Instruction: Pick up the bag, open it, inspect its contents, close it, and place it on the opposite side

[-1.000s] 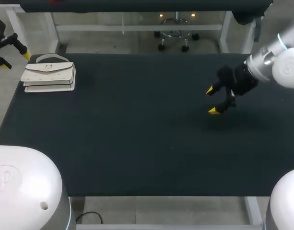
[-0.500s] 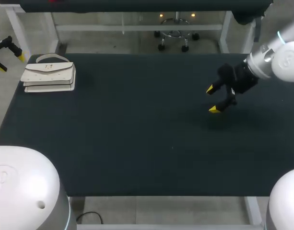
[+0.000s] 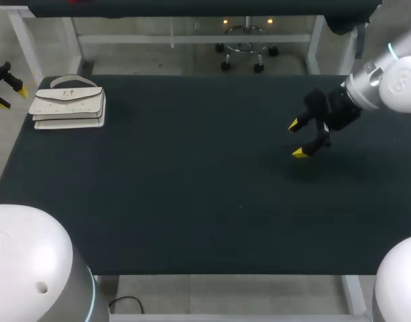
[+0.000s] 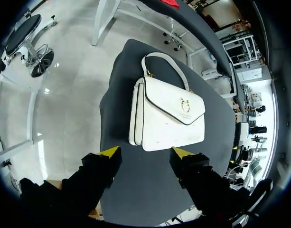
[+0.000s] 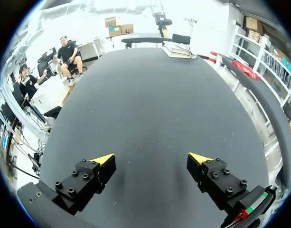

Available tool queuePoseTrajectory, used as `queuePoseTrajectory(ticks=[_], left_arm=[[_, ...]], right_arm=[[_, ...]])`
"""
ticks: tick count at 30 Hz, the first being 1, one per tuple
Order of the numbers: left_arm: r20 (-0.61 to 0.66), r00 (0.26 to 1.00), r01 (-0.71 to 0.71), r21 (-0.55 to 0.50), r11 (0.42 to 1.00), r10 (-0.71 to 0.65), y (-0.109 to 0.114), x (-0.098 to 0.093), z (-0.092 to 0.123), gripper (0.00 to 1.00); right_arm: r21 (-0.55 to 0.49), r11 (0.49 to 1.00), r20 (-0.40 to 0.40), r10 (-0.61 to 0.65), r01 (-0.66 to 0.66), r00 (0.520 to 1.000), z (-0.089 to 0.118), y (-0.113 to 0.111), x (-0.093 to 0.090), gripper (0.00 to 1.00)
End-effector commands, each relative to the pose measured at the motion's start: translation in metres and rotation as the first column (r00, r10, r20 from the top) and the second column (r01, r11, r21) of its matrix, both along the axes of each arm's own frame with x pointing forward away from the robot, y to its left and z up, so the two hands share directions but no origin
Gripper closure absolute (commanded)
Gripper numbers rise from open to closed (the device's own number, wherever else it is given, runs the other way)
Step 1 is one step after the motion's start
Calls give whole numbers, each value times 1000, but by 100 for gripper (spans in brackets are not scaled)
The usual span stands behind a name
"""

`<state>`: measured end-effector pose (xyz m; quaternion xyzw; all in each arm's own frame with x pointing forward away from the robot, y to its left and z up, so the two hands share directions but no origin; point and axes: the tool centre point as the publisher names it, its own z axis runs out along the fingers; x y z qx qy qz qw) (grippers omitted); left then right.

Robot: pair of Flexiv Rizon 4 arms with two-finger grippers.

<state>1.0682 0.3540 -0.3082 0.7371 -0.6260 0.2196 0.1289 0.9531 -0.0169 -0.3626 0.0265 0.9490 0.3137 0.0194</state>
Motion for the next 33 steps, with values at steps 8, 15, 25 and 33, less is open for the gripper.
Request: queuePoseTrajectory(ticks=[8,15,25,33], left_arm=[[-51,998,45,-52,998,-47,5,31,-24,51],[-67,996,57,-55,997,-61,3,42,-33,64],[-68,992,100,-41,994,-102,-8,49,-25,100],[-67,986,149,-13,989,-149,-28,44,-16,100]], right_arm=[[3,1000,1,0,0,1000,-1,0,0,0],[3,1000,1,0,0,1000,-1,0,0,0],[3,1000,1,0,0,1000,-1,0,0,0],[3,1000,1,0,0,1000,-1,0,0,0]])
